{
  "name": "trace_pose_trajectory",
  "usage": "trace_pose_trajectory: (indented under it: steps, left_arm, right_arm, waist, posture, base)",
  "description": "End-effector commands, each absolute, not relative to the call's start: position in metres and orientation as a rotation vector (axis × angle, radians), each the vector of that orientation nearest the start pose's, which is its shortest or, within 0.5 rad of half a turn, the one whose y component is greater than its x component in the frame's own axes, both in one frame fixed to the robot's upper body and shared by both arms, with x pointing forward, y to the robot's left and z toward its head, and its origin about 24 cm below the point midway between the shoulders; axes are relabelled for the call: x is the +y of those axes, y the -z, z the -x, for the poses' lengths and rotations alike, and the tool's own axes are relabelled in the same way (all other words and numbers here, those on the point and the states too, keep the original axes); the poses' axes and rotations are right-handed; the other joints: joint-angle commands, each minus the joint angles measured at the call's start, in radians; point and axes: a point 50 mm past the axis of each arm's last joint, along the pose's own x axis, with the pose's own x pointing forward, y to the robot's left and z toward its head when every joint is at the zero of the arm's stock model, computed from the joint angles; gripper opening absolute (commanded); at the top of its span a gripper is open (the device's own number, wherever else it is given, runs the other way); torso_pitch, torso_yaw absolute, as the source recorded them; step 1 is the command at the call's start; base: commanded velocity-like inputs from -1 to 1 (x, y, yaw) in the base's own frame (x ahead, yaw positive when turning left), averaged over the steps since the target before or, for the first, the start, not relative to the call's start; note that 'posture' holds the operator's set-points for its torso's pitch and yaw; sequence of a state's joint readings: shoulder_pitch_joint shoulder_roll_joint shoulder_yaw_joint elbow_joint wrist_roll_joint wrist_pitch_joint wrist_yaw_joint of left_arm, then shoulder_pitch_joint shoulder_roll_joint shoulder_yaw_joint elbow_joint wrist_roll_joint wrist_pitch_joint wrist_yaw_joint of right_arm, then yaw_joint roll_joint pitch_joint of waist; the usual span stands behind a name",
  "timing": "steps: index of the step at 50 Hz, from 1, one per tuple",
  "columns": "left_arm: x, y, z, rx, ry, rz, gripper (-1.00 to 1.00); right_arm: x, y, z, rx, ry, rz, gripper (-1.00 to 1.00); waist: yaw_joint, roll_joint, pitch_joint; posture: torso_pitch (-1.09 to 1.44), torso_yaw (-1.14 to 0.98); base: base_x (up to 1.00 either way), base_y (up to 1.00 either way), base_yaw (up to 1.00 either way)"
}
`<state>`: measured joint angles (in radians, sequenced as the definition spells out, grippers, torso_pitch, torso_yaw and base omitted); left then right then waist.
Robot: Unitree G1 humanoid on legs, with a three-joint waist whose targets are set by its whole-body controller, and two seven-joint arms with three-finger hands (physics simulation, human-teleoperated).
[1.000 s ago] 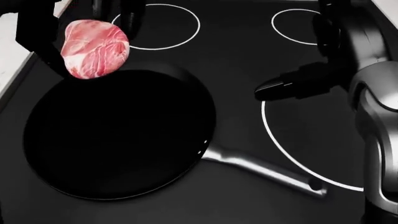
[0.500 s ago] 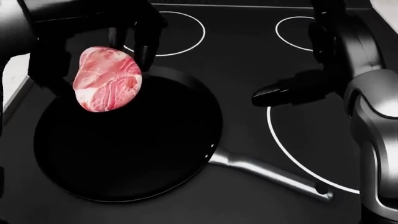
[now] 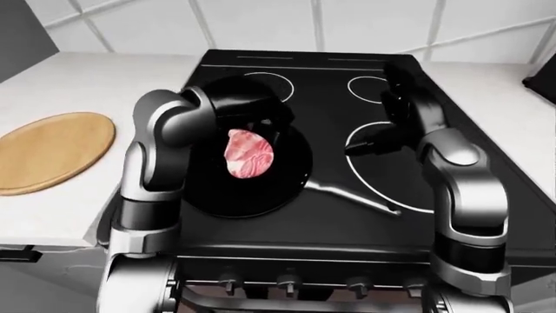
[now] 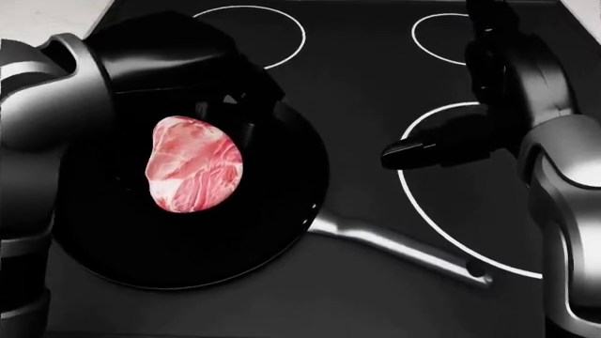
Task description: Pick the pork chop from the plate and place it in the pan.
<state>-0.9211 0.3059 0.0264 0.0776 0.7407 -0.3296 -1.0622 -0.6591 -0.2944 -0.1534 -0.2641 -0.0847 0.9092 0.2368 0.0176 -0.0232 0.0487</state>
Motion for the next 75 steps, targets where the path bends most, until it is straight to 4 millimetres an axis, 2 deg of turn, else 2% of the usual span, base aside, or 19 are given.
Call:
trace_pose_trajectory:
  steps: [1,6,8,11,17,22,33,34,35,41,46,55,65,73,75]
  left_arm:
    - [0.106,-0.296,-0.321,-0.578,0.670,-1.517,-0.97]
    - [0.106,-0.294,-0.322,-0.574,0.665,-1.508,-0.97]
    - [0.105,-0.295,-0.322,-0.574,0.665,-1.508,-0.96]
    - [0.105,-0.286,-0.324,-0.566,0.664,-1.527,-0.97]
    - [0.101,-0.286,-0.326,-0.566,0.663,-1.516,-0.96]
    - [0.100,-0.277,-0.332,-0.548,0.667,-1.529,-0.97]
    - [0.102,-0.279,-0.335,-0.549,0.651,-1.518,-0.95]
    - [0.102,-0.279,-0.336,-0.548,0.647,-1.518,-0.29]
    - [0.102,-0.279,-0.336,-0.548,0.644,-1.518,0.99]
    - [0.105,-0.287,-0.338,-0.542,0.621,-1.526,1.00]
    - [0.106,-0.286,-0.339,-0.535,0.630,-1.528,1.00]
    - [0.115,-0.302,-0.346,-0.523,0.602,-1.537,1.00]
    - [0.133,-0.343,-0.351,-0.533,0.521,-1.534,1.00]
    - [0.163,-0.355,-0.358,-0.503,0.460,-1.531,1.00]
    - [0.168,-0.359,-0.357,-0.501,0.446,-1.523,1.00]
  right_arm:
    - [-0.187,-0.239,-0.318,-0.105,-0.024,0.267,1.00]
    - [-0.187,-0.234,-0.320,-0.100,-0.026,0.265,1.00]
    - [-0.188,-0.237,-0.317,-0.102,-0.025,0.263,1.00]
    - [-0.187,-0.236,-0.316,-0.103,-0.025,0.264,1.00]
    - [-0.190,-0.237,-0.318,-0.103,-0.024,0.266,1.00]
    - [-0.191,-0.233,-0.317,-0.099,-0.023,0.266,1.00]
    - [-0.189,-0.230,-0.319,-0.095,-0.025,0.261,1.00]
    - [-0.189,-0.229,-0.319,-0.094,-0.026,0.261,1.00]
    - [-0.189,-0.229,-0.318,-0.093,-0.026,0.263,1.00]
    - [-0.189,-0.227,-0.317,-0.088,-0.025,0.259,1.00]
    - [-0.191,-0.219,-0.319,-0.077,-0.022,0.255,1.00]
    - [-0.196,-0.234,-0.316,-0.096,-0.013,0.264,1.00]
    - [-0.200,-0.261,-0.313,-0.125,-0.007,0.281,1.00]
    - [-0.201,-0.283,-0.313,-0.144,-0.003,0.304,1.00]
    - [-0.201,-0.295,-0.313,-0.153,-0.004,0.312,1.00]
  waist:
    - [0.001,-0.001,-0.032]
    - [-0.002,0.001,-0.033]
    - [-0.001,0.001,-0.035]
    - [0.000,0.000,-0.036]
    - [-0.002,0.000,-0.039]
    - [-0.002,-0.001,-0.039]
    - [-0.003,0.000,-0.041]
    - [-0.003,0.000,-0.041]
    - [-0.004,0.000,-0.041]
    - [-0.003,0.001,-0.040]
    - [-0.004,0.002,-0.038]
    - [-0.003,0.002,-0.037]
    - [-0.002,0.000,-0.032]
    - [-0.004,0.005,-0.030]
    - [-0.004,0.005,-0.030]
  posture:
    - [0.00,0.00]
    - [0.00,0.00]
    - [0.00,0.00]
    - [0.00,0.00]
    - [0.00,0.00]
    - [0.00,0.00]
    - [0.00,0.00]
    - [0.00,0.00]
    - [0.00,0.00]
    - [0.00,0.00]
    - [0.00,0.00]
    - [0.00,0.00]
    - [0.00,0.00]
    - [0.00,0.00]
    - [0.00,0.00]
  base:
    - [0.00,0.00,0.00]
    - [0.00,0.00,0.00]
    - [0.00,0.00,0.00]
    - [0.00,0.00,0.00]
    - [0.00,0.00,0.00]
    - [0.00,0.00,0.00]
    - [0.00,0.00,0.00]
    - [0.00,0.00,0.00]
    - [0.00,0.00,0.00]
    - [0.00,0.00,0.00]
    - [0.00,0.00,0.00]
    - [0.00,0.00,0.00]
    - [0.00,0.00,0.00]
    - [0.00,0.00,0.00]
    - [0.00,0.00,0.00]
